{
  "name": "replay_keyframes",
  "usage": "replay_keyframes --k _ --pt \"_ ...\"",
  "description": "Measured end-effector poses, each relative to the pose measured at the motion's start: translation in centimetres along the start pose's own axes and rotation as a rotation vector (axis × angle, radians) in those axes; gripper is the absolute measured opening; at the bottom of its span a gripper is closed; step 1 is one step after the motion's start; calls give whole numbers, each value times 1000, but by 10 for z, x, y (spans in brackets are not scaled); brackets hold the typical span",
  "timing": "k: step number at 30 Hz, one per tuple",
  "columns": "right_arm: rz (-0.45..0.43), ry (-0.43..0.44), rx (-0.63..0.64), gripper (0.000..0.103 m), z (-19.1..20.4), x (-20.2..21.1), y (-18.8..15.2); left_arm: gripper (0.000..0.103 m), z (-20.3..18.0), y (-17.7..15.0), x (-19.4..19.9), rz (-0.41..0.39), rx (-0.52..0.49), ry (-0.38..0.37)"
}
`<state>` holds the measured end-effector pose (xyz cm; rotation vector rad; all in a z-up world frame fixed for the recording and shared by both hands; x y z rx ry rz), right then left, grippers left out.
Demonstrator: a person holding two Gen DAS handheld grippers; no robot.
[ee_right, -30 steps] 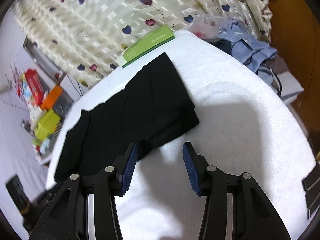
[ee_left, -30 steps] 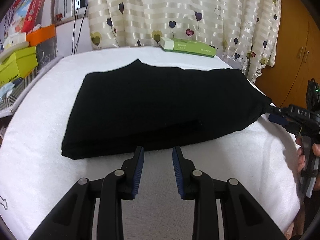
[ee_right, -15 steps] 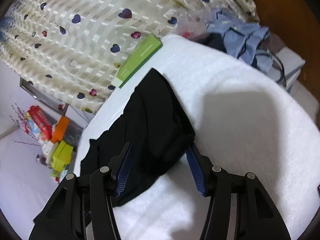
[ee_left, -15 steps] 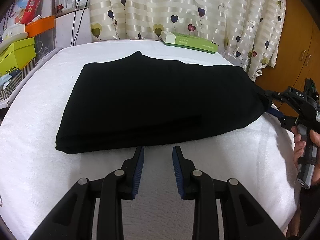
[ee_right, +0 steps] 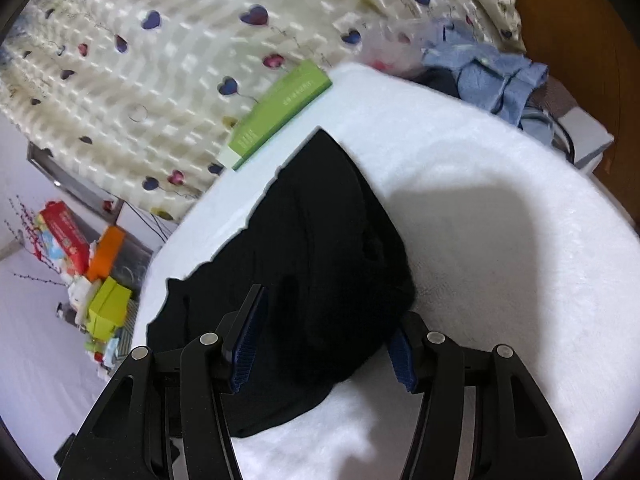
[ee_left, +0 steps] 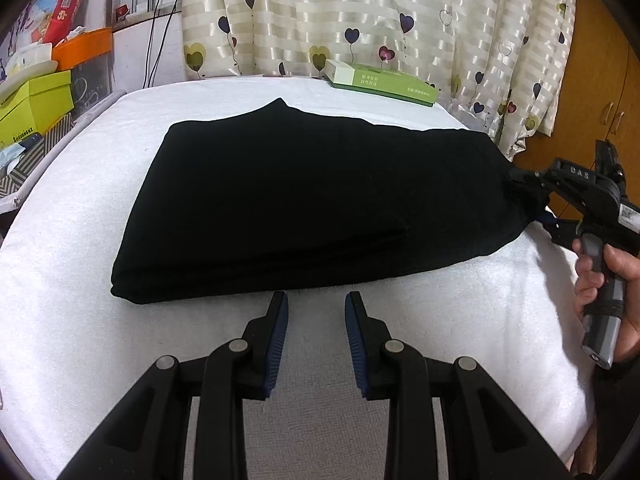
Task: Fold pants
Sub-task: 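Grasp the end of the folded pants with the right tool and lift, then fold the held pants end over onto the stack with the right tool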
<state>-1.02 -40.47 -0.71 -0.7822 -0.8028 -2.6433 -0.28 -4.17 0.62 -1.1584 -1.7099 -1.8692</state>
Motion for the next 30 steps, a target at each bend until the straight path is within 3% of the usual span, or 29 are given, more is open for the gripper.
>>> replay_keyframes --k 3,4,6,7,20,30 --pt "3 -18 19 57 6 -6 3 31 -1 1 -1 2 -4 6" --pt "5 -20 23 53 7 -7 3 31 -1 1 0 2 -4 5" --pt "14 -35 42 28 10 -10 3 31 -1 1 0 1 -2 3" --pt "12 -34 52 27 11 -10 3 32 -1 0 0 0 0 2" --pt "-3 83 166 22 63 8 6 32 3 -1 4 -23 20 0" --pt "28 169 281 22 120 5 -2 32 47 6 22 -95 84 88"
Point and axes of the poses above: each gripper's, at about its wrist camera, not at the fingertips, and x roughly against the way its jaws point, z to its left, y to its top, the point moved 1 cm from there along -x, roughly the way its jaws point, and after that the axes turned 6 degrees about -x, right-handed, at the moved point
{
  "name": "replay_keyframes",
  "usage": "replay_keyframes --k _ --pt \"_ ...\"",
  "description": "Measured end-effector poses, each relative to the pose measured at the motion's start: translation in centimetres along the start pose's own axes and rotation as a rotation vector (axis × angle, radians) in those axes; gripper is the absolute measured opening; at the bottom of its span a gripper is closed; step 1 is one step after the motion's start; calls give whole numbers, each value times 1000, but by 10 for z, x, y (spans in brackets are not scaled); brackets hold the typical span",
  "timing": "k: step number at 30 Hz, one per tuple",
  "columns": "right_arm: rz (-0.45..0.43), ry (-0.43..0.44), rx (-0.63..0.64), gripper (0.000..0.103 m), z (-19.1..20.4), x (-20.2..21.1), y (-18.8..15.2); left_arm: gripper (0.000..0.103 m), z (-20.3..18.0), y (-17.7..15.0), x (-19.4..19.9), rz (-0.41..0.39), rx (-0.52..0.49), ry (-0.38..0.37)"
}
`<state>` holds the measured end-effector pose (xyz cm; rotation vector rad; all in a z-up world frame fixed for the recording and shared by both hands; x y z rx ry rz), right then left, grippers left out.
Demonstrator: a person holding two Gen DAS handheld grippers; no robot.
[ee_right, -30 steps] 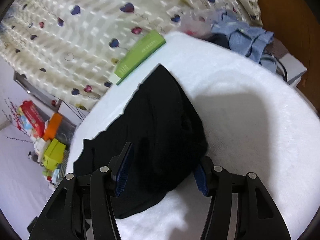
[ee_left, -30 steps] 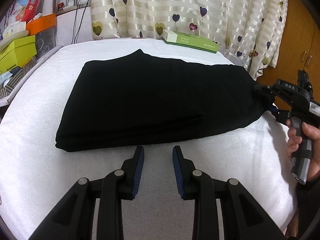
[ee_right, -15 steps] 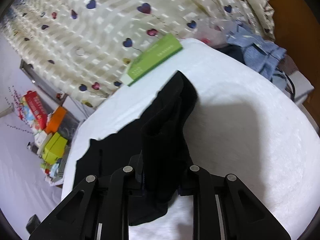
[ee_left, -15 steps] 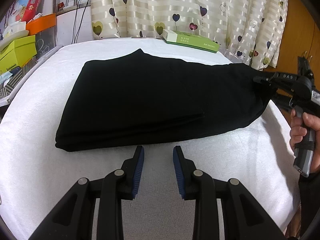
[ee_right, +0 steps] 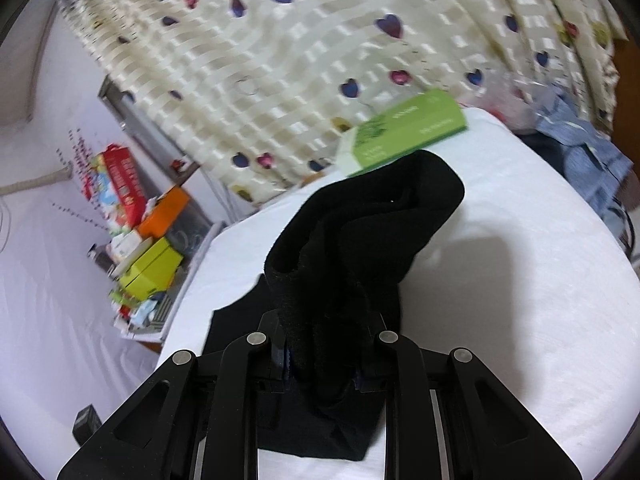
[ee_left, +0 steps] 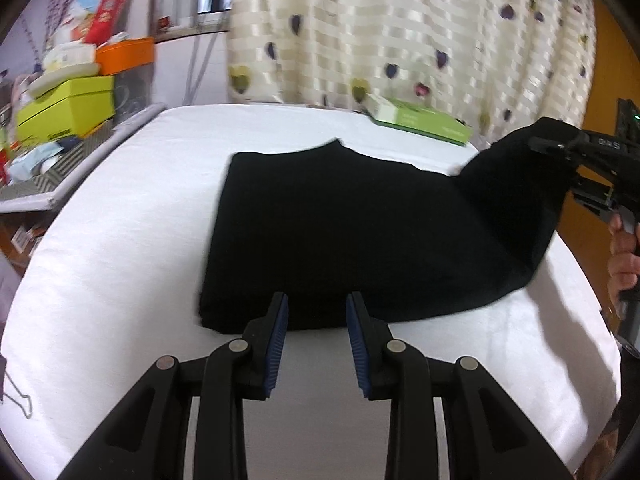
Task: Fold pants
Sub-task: 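Fold the held pants end over onto the stack with the right tool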
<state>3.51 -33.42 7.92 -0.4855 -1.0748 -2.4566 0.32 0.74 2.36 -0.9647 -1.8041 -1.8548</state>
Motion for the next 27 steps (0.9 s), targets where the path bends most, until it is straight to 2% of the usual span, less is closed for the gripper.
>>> replay_keyframes --k 15,22,27 --pt "125 115 192 21 90 -55 -21 32 48 -13 2 8 99 56" --pt "200 123 316 21 130 -89 -46 32 60 -21 9 2 130 70" --pt "257 114 418 21 149 -111 -76 32 68 -26 14 -3 151 80"
Point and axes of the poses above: each gripper's, at about its wrist camera, not at the fingertips, and x roughly against the way its jaws point, z to its left, y to its top, the point moved 1 cm from there along -x, roughly the way its jaws point, and after that the axes turned 6 degrees about -x, right-handed, at the moved point
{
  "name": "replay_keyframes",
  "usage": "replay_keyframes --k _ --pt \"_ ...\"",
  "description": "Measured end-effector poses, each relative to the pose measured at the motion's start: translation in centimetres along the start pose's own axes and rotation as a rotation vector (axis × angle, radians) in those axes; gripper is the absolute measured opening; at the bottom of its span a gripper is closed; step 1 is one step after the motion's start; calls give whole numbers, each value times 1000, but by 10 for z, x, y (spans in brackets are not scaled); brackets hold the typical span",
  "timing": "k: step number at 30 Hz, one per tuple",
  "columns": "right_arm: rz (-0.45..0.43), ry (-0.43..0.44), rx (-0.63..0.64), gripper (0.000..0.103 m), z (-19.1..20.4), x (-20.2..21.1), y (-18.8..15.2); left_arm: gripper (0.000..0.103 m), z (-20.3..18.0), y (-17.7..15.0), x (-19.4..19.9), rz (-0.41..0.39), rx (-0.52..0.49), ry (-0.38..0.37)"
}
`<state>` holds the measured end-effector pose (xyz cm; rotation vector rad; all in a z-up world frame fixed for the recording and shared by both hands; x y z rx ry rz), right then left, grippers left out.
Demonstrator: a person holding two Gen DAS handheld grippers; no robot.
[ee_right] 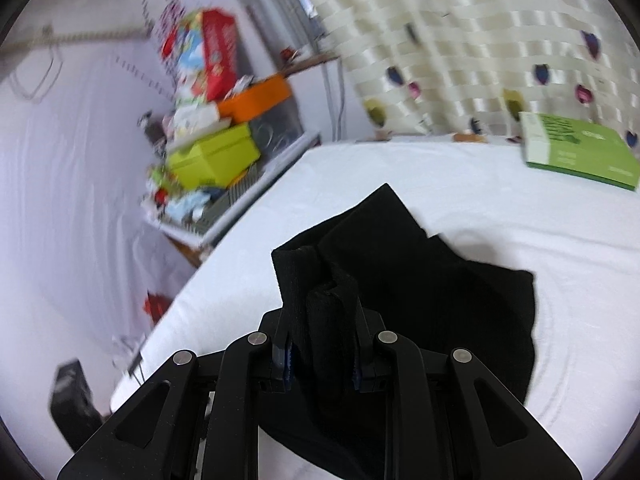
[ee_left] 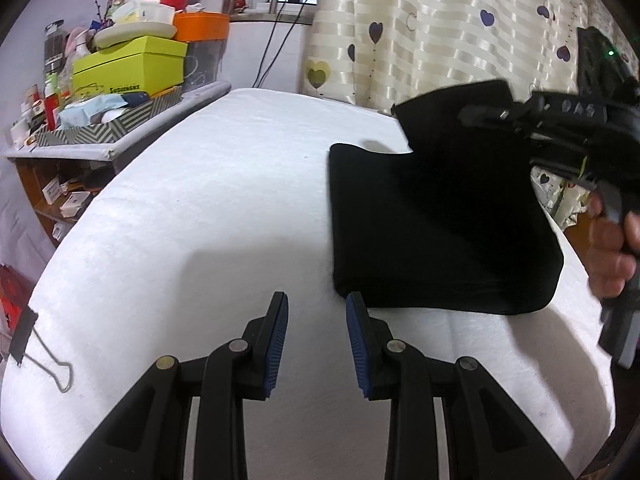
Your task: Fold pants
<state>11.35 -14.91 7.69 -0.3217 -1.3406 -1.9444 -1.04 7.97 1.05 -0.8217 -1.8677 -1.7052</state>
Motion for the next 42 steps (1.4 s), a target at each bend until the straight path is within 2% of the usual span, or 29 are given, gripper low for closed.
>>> replay_keyframes --k 5,10,13,14,17,20,22,25,27,28,29,31,35,38,42 --pt "89 -2 68 21 13 -32 -29 32 10 -3 3 -2 19 18" --pt "132 -24 100 22 17 -50 -48 32 17 -5 4 -3 32 28" --pt "126 -35 127 28 21 -53 -53 32 19 -6 4 -3 37 30" --pt "126 -29 123 36 22 -54 -54 32 19 -6 4 -2 37 30" --pt "137 9 124 50 29 -54 -57 32 20 -6 6 -5 37 32" --pt "138 45 154 51 37 -45 -66 32 22 -5 11 -17 40 38" --pt "159 128 139 51 37 -35 -71 32 23 -3 15 -29 40 41" --pt "122 170 125 51 30 -14 -76 32 22 6 21 -49 39 28" --pt "63 151 93 49 19 2 -74 32 17 13 24 -65 25 21" --pt "33 118 71 42 10 10 -73 32 14 17 25 -75 15 15" --pt "9 85 51 26 1 17 -73 32 10 22 26 -87 6 5" --pt "-16 -7 6 18 -20 27 -72 32 -1 32 26 -103 -15 -22" --pt "-20 -117 -69 16 -54 36 -78 32 -33 48 17 -129 -87 -84" --pt "34 -129 -88 16 -66 29 -85 32 -53 50 2 -117 -128 -121" --pt "31 -133 -56 16 -61 29 -85 32 -64 38 -24 -41 -167 -122"
Point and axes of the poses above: each gripper's, at about its wrist camera, not at the fingertips, and x roughly against the way its jaws point, z to its left, y to its top, the point moved 1 cm from there along -x, roughly the way its jaws point, and after that the axes turned 6 degrees about -x, right-handed, at the moved point
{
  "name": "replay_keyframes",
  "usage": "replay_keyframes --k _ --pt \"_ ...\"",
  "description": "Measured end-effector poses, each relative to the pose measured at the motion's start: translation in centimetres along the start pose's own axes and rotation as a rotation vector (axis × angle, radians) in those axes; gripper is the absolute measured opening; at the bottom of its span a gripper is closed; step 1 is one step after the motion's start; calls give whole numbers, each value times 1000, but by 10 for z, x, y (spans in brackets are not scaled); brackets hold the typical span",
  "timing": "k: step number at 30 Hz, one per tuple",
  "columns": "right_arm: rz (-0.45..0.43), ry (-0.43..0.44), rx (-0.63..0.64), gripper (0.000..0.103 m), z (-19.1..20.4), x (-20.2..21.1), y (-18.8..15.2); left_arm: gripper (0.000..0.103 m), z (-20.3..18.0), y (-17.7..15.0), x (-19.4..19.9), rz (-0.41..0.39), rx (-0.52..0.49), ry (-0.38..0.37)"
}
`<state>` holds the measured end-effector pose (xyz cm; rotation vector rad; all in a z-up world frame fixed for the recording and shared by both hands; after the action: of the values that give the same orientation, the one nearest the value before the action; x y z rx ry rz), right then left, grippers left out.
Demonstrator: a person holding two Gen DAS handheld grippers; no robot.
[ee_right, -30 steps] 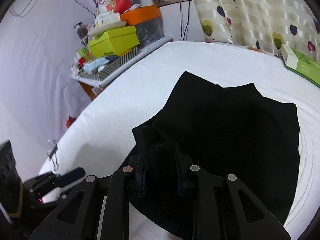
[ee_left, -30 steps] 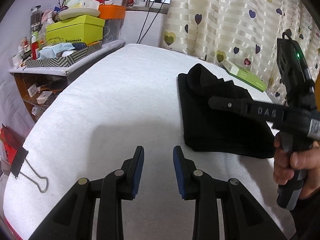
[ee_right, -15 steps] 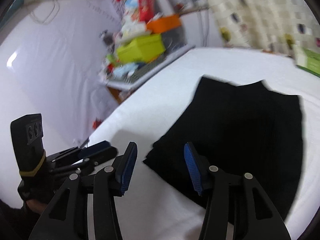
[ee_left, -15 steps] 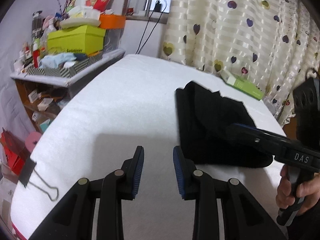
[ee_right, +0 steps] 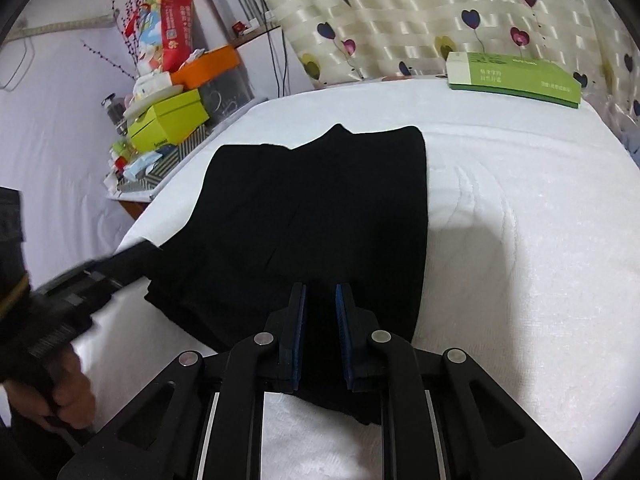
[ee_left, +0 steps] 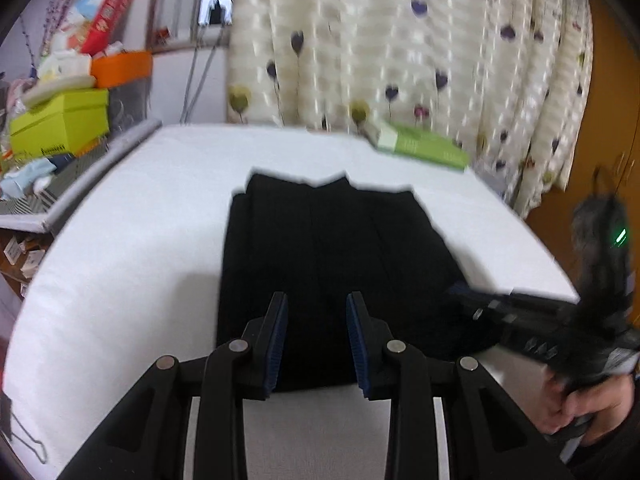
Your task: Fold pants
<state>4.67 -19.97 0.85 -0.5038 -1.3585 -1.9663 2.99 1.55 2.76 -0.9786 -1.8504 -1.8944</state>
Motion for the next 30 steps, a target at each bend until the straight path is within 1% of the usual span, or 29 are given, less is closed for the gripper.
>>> replay_keyframes --k 2,4,9,12,14,17,19,21,24,26,28,29,30 --pt "3 -4 27 16 4 -2 0 32 -1 -9 -3 -1 -28 12" --pt "3 -4 39 16 2 -1 -1 32 0 -12 1 -10 -29 -4" --pt "5 -8 71 17 2 -1 -1 32 3 -12 0 -3 -16 -27" --pt "16 -7 92 17 0 1 3 32 0 -9 1 7 -47 -16" --pt "-5 -34 93 17 -2 3 14 32 -2 1 2 13 -55 -11" --pt "-35 -53 80 17 -8 1 33 32 1 22 -1 -6 -57 -10" --pt "-49 -78 68 17 -13 -7 48 32 3 39 -9 -28 -70 13" --pt "-43 -98 46 17 -18 -19 63 32 7 55 -22 -35 -82 42" --pt "-47 -95 27 17 -26 -34 84 32 11 76 -46 -31 -106 84" --pt "-37 -95 13 17 -32 -46 93 32 15 82 -61 -3 -106 105" --pt "0 -116 4 17 -39 -60 95 32 20 83 -75 33 -91 116" --pt "23 -115 -6 17 -43 -66 94 32 22 81 -81 48 -88 119" --pt "15 -97 -10 17 -45 -68 92 32 23 78 -85 60 -85 124"
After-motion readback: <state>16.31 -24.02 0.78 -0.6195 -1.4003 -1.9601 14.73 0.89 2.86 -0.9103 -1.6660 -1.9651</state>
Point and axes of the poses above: each gripper's, at about its wrist camera, not at the fingertips, and x roughly against the way its jaws point, z to its left, y to its top, the point moved 1 cm from there along -x, roughly the way its jaws point, and after that the axes turned 6 degrees about -x, right-handed, at the moved point
